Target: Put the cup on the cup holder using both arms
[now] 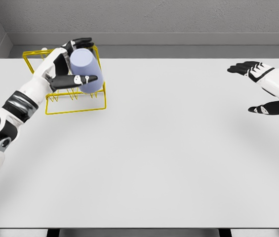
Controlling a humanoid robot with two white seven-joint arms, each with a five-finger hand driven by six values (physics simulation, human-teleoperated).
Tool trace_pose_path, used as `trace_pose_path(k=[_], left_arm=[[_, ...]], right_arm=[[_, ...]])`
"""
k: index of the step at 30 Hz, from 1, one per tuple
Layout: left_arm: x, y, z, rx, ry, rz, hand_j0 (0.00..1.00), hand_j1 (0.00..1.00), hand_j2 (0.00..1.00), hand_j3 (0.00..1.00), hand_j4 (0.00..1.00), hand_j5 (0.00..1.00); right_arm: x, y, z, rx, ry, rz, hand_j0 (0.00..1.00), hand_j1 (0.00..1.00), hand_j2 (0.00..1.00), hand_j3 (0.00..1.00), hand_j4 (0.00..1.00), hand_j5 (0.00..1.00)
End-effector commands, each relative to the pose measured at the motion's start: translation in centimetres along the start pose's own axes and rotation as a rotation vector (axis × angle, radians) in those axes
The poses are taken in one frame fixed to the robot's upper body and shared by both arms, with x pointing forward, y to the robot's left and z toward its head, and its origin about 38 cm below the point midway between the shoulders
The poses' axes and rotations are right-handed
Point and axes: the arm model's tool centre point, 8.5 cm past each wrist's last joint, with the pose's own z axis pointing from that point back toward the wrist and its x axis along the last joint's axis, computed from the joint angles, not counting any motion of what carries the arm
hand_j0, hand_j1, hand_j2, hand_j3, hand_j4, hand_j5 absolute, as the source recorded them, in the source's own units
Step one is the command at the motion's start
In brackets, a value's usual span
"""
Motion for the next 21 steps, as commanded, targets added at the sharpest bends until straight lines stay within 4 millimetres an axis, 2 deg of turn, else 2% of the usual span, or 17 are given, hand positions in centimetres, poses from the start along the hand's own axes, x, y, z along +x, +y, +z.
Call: trace_pose_path(k=[1, 5, 12, 21], left_arm=[[0.0, 0.0, 0.0, -0.001, 0.001, 0.0, 1.0, 1.0, 1.0, 1.0, 1.0, 1.0], [0.0, -0.3, -0.2, -0.011, 0.003, -0.003, 1.0, 1.0, 1.0, 1.0, 1.0, 1.0], [0.2, -0.5, -0.4, -0.018, -0.002, -0.004, 0.88, 0.88, 0.88, 0.88, 0.88, 0.88], [1.4, -1.0, 0.0, -0.038, -0.063, -0.013, 0.88, 0.88, 0.88, 0.88, 0.88, 0.88]], right_arm=[[0.0, -0.1, 0.0, -0.005, -0.001, -0.005, 1.0, 1.0, 1.0, 1.0, 1.0, 1.0], [0.0, 0.0, 0.1, -0.004, 0.001, -0.007, 1.0, 1.0, 1.0, 1.0, 1.0, 1.0], [0.0, 0.0, 0.0, -0.004, 0.0, -0.006, 1.0, 1.0, 1.0, 1.0, 1.0, 1.0], [0.1, -0.2, 0.1, -0.009, -0.001, -0.001, 1.0, 1.0, 1.0, 1.0, 1.0, 1.0]])
